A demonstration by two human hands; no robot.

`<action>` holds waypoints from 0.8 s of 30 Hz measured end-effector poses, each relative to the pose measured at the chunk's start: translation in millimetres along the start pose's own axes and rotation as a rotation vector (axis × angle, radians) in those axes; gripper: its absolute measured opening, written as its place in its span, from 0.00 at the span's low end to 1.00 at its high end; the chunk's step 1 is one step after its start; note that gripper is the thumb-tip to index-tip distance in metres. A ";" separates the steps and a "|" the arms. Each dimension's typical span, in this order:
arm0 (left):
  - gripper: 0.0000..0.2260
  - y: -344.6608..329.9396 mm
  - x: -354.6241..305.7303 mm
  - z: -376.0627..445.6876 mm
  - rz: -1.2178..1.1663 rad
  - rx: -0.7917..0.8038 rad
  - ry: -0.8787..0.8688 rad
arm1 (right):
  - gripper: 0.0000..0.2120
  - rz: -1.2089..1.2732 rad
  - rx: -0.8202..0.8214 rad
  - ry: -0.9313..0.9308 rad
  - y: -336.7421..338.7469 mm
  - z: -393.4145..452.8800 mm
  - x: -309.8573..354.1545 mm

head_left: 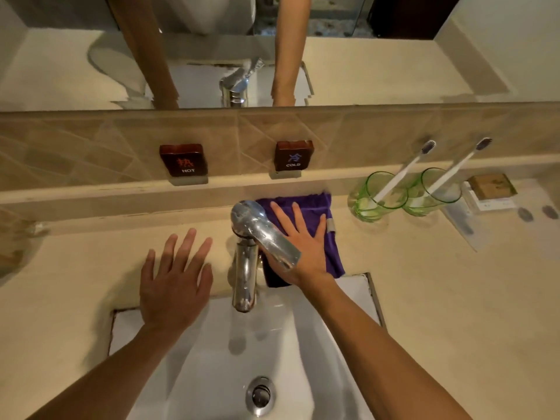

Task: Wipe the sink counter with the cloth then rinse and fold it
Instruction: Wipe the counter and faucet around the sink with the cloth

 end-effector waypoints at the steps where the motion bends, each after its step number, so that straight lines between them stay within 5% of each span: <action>1: 0.25 -0.1 1.2 0.1 -0.004 0.003 0.004 | 0.39 0.022 -0.007 -0.012 0.2 -2.0 -3.9; 4: 0.24 2.2 0.1 0.8 -0.014 -0.014 -0.001 | 0.29 0.050 -0.071 -0.092 0.1 -15.8 -31.1; 14: 0.25 7.9 -3.4 -0.4 -0.021 0.003 0.009 | 0.24 0.078 -0.101 -0.161 -0.1 -80.5 -85.4; 24: 0.25 5.8 -1.0 0.6 -0.029 0.090 0.029 | 0.26 0.115 0.101 -0.455 2.1 -143.2 -165.0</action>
Point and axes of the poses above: each hand's wrist, its own z-axis towards the middle knuckle, its own y-axis out of the back of the hand, x = y × z, the point moved 6 cm from there along z, towards the middle knuckle, and after that the axes turned 6 degrees about -x, right-handed, at the moved point
